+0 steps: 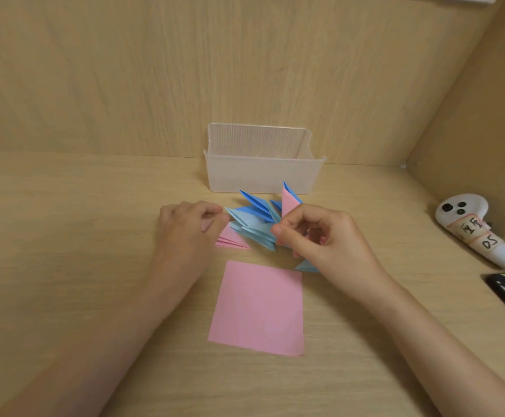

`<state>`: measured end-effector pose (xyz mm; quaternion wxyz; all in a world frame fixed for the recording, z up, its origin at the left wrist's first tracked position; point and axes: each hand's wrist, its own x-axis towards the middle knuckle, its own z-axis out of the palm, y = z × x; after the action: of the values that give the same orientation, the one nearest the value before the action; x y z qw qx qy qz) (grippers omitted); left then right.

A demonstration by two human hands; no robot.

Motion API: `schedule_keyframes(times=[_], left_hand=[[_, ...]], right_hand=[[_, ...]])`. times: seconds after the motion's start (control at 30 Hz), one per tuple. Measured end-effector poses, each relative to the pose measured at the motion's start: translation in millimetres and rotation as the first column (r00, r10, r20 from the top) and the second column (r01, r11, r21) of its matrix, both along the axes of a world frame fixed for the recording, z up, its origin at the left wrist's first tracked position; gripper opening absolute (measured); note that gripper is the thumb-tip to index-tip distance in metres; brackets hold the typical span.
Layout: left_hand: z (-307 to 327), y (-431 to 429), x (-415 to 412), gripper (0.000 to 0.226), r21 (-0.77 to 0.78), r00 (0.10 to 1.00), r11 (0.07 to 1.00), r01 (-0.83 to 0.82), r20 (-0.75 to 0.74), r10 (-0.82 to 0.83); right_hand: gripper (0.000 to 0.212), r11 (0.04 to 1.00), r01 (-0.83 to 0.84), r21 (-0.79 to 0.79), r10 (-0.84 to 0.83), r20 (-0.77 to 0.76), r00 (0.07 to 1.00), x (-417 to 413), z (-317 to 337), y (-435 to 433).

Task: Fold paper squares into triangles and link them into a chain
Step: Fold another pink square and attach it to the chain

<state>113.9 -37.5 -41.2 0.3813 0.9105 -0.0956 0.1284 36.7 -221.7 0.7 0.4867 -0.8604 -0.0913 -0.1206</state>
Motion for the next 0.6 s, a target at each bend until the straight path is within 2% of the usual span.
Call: schedule_keyframes(times=[0.07,0.13,0.17,0.23,0.3,0.37,0.43,0.6], left_hand=[[6.2,-2.0,-4.8,0.017,0.062,0.989,0.998,0.004,0.147,-0.013],[15.8,-6.7,-10.8,0.012,0.012,0.973,0.990,0.143,0.181,-0.143],[21.0,-9.5,-15.1,0.011,-0.022,0.962,0.969,0.246,0.131,-0.241],[24.7,-13.2,-23.3,0.023,-0.047,0.896,0.897,0.440,-0.036,-0.442],[23.0,-13.8,-27.4,0.040,0.078,0.829,0.829,0.554,-0.147,-0.540],[21.1,-11.7,-29.3,0.052,0.195,0.801,0.778,0.597,-0.192,-0.567],[20.9,-9.4,-29.0,0.059,0.241,0.793,0.756,0.608,-0.219,-0.568],[19.0,-7.6,-28.9,0.061,0.234,0.789,0.759,0.607,-0.285,-0.544]], right_hand=[[0.016,1.000,0.003,0.019,-0.003,0.006,1.000,0.1,0.7,-1.1],[0.016,1.000,0.004,0.025,-0.005,0.015,1.000,0.4,0.7,-1.6],[0.016,1.000,0.007,0.024,-0.007,0.018,1.000,1.0,0.2,-1.8],[0.016,1.000,0.008,0.022,-0.008,0.024,1.000,1.5,-0.5,-2.0],[0.016,1.000,0.005,0.020,-0.005,0.027,1.000,1.6,-0.7,-2.3],[0.015,1.000,0.001,0.018,-0.001,0.027,1.000,1.3,-0.8,-3.0],[0.015,1.000,-0.004,0.024,0.004,0.026,1.000,1.5,-1.2,-2.9],[0.016,1.000,-0.008,-0.010,0.008,0.018,1.000,1.8,-2.8,-1.7]])
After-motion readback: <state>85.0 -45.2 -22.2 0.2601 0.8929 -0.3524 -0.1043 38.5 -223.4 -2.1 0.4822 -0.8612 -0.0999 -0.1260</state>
